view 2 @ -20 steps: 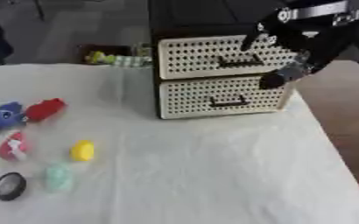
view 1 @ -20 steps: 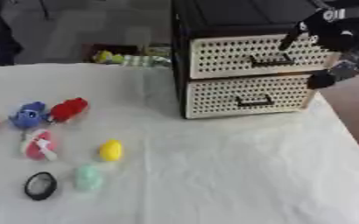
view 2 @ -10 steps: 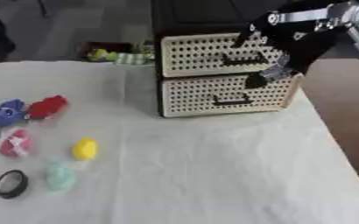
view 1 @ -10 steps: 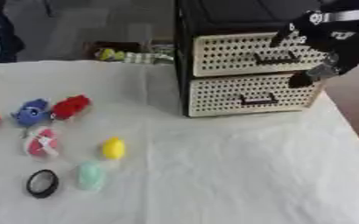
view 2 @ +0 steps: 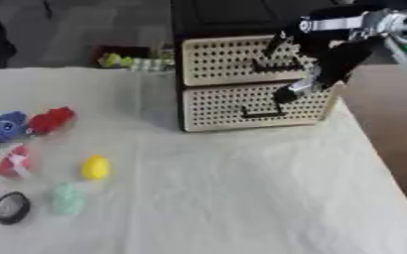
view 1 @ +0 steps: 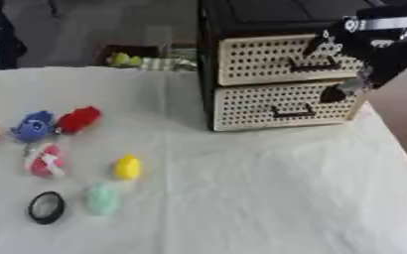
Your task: Pick up objects from table and place into drawer.
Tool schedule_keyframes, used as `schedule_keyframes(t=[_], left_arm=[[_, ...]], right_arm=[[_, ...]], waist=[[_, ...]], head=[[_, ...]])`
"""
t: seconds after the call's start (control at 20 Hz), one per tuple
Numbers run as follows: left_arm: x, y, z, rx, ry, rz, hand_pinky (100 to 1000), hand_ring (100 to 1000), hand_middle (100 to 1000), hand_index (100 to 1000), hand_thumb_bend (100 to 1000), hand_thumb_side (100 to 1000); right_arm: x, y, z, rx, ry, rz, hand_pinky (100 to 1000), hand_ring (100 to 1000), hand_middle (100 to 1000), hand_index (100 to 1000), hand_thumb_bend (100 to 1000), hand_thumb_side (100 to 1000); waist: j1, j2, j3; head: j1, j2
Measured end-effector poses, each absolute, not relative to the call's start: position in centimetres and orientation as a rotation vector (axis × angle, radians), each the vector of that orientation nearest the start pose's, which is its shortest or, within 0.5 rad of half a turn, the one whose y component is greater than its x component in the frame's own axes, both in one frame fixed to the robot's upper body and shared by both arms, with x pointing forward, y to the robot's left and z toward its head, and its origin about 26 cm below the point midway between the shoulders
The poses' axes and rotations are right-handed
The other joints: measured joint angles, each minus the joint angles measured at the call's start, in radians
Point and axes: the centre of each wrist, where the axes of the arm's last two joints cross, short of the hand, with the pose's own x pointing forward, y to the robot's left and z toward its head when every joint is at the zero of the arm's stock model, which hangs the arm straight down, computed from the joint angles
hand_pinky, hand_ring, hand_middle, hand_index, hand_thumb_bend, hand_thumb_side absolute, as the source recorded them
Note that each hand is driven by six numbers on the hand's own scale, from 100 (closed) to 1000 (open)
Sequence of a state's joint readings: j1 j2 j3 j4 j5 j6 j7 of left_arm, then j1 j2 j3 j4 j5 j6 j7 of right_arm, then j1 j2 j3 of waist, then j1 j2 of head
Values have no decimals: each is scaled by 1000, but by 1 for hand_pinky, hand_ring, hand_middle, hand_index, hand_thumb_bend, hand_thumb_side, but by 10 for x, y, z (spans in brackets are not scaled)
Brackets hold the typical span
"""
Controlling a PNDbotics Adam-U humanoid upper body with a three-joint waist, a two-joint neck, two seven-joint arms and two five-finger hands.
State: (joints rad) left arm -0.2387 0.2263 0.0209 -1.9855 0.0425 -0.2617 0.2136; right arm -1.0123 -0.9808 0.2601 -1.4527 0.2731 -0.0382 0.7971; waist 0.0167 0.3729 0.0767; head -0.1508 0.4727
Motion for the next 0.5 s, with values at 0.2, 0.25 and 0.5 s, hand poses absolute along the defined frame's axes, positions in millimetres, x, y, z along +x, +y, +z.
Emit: schedule_keyframes(t=[0.2,0.25,0.5], left_arm=[[296,255,173,123,-2483,17,353,591,601,786,100,886],[296,255,173,122,-2483,16,353,591,601,786,100,886],[296,255,173,121,-2484,15,353,591,602,786,100,886]], right_arm=[[375,-327,396,-831,-1436,1668,100,100,100,850,609,542],[375,-327,396,-841,-1429,1669,100,100,100,849,608,542],[375,-325,395,-872,-1389,1683,100,100,100,847,601,546]], waist=[[0,2,0],[0,2,0],[0,4,0]], head=[[0,0],[0,0],[-1,0]])
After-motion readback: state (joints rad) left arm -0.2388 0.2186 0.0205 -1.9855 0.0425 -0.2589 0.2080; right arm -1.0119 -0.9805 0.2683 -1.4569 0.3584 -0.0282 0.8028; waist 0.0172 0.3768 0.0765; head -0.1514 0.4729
